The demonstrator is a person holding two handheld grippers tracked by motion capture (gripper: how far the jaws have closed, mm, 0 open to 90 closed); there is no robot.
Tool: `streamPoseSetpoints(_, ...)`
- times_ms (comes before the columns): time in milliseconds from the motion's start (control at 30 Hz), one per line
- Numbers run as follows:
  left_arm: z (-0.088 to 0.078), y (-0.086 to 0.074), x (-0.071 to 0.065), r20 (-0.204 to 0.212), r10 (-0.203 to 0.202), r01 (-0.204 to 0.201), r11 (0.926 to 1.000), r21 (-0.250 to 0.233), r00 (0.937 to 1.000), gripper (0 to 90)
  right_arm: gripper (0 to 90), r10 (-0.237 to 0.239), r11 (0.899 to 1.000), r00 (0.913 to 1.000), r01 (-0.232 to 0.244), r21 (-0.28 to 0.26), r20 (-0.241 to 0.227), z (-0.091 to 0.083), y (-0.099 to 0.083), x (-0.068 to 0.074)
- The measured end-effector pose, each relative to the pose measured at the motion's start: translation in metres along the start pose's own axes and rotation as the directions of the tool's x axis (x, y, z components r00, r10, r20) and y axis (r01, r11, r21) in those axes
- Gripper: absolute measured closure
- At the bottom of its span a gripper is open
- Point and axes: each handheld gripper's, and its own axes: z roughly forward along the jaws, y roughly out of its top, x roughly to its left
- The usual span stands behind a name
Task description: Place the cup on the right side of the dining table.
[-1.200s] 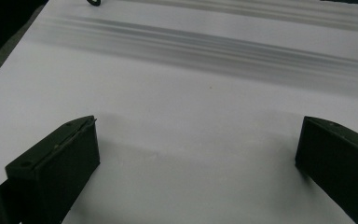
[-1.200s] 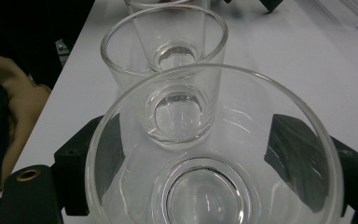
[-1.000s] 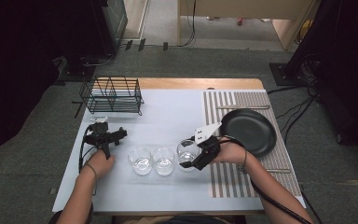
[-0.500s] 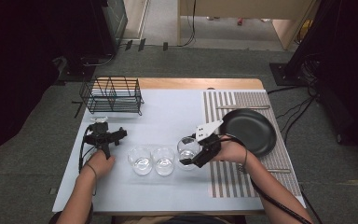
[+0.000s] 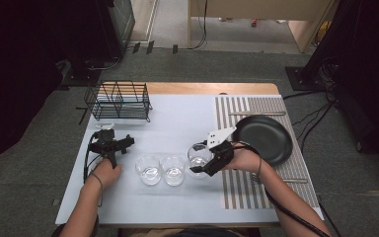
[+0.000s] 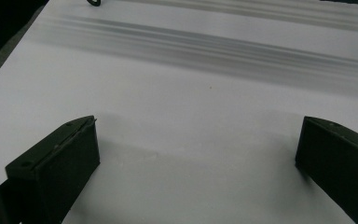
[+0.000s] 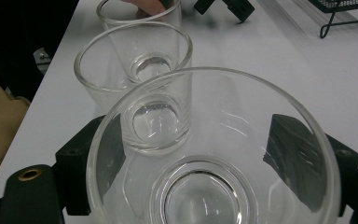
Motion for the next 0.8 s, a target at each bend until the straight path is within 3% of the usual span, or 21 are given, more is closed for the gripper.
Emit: streamPoseSetpoints(800,0.0000,0.0000,0.0000,0.000,0.000,0.000,1.0000,0.000,1.0000,0.0,17.4,0.008,1.000,0.9981,-0.008,-0.002,0.060,0.0013,0.0005,-0.0035)
